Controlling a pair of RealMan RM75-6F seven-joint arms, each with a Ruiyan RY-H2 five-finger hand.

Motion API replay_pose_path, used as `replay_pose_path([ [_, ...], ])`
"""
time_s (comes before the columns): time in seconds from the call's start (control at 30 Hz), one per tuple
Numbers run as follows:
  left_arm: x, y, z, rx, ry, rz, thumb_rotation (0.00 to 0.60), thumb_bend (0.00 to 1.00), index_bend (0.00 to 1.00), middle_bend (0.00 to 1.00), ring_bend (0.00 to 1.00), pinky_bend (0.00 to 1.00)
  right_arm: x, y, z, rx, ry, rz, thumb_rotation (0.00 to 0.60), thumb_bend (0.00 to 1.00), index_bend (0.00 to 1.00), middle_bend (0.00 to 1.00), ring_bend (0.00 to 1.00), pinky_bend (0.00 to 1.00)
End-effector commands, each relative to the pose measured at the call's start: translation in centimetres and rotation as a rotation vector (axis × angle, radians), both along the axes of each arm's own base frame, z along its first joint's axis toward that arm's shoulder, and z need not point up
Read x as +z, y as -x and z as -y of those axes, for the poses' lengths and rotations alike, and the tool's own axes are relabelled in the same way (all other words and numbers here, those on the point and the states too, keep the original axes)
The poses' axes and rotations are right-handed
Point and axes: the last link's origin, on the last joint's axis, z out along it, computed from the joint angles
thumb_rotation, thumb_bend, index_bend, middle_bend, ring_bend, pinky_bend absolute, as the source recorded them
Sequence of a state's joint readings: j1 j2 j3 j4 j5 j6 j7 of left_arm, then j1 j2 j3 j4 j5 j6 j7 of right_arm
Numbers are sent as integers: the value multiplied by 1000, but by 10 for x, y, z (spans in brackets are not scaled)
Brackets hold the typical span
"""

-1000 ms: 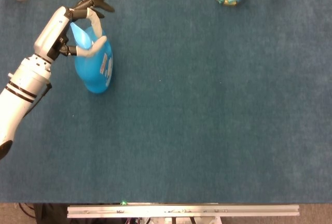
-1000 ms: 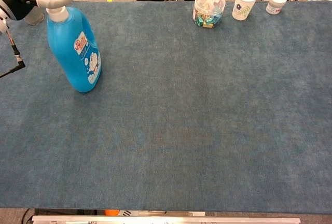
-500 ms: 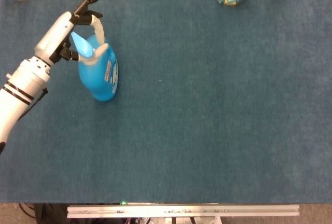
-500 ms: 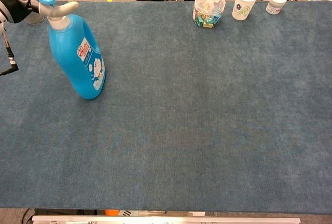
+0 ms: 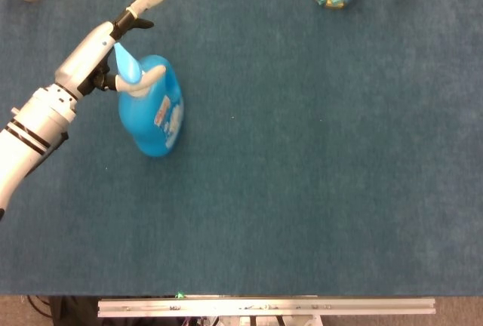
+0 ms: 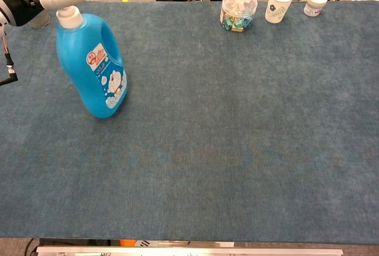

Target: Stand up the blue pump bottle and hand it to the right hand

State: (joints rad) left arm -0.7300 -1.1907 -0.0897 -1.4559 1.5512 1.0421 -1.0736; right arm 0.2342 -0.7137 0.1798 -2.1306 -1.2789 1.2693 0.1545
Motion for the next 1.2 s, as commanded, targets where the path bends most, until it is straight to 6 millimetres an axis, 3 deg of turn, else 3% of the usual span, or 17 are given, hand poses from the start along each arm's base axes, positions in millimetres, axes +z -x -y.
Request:
replay_pose_path([
  [0.03, 2, -2, 2, -6, 6, -9, 339, 259, 0, 0, 0, 147, 0, 0, 0, 0, -1, 2, 600, 195, 254, 305, 207, 267],
  [0.3, -4, 5, 5, -4, 9, -58, 353, 258, 0, 0, 0, 148, 1, 2, -1, -2, 2, 4, 600, 195, 254, 305, 207, 267],
  [0.77, 5, 6, -18, 26, -99, -26, 362, 258, 0, 0, 0, 147, 3, 3, -2, -13, 7, 3, 600, 195, 253, 305, 207, 267],
  [1.2, -7, 19, -10, 39, -49, -67, 362, 258, 0, 0, 0, 148, 1, 2, -2, -9, 1, 7, 600, 195, 254, 304, 207, 267],
])
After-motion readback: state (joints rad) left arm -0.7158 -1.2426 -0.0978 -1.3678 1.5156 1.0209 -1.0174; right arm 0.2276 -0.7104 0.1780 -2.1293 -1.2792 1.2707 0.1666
